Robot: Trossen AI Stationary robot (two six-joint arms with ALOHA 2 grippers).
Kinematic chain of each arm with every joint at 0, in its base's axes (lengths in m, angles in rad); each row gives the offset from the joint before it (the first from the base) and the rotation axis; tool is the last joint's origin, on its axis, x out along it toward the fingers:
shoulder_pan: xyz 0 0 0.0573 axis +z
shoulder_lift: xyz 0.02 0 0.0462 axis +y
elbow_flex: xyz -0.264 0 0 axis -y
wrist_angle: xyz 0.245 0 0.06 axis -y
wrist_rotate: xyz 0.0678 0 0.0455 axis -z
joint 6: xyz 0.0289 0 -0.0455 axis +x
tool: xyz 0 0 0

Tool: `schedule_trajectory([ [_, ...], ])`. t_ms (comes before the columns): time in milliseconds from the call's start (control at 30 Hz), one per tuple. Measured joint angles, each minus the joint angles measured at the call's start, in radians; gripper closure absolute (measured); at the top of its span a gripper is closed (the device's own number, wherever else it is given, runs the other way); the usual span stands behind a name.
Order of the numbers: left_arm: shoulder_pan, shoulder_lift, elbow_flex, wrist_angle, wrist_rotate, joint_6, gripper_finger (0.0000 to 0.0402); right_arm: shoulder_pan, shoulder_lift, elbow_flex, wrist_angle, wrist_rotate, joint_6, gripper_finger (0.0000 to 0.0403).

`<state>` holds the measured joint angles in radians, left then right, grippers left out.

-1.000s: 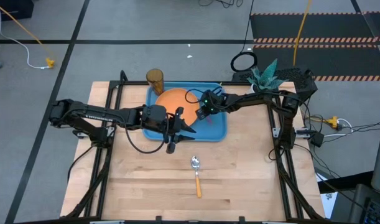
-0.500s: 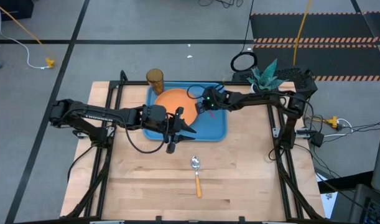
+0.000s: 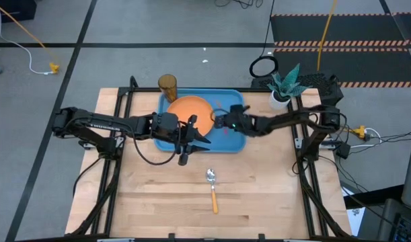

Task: Pick and place plate/cup/fork/spoon on tray
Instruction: Put the pink fork on the right side of the orange plate

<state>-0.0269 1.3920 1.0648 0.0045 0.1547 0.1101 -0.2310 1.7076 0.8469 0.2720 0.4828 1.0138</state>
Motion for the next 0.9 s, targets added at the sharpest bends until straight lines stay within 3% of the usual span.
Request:
schedule_trajectory([
  [133, -0.003, -0.004, 0.000, -0.007, 0.000, -0.012, 0.0275, 0.044, 0.003, -0.108, 0.293, 0.078, 0.049, 0.0388],
  [667, -0.019, -0.047, 0.000, 0.072, 0.003, -0.002, 0.0275, 0.054, 0.084, -0.130, 0.284, 0.105, 0.171, 0.0385],
  [900, -0.020, -0.046, 0.000, 0.082, 0.004, 0.001, 0.0275, 0.041, 0.091, -0.133, 0.266, 0.088, 0.158, 0.0356],
])
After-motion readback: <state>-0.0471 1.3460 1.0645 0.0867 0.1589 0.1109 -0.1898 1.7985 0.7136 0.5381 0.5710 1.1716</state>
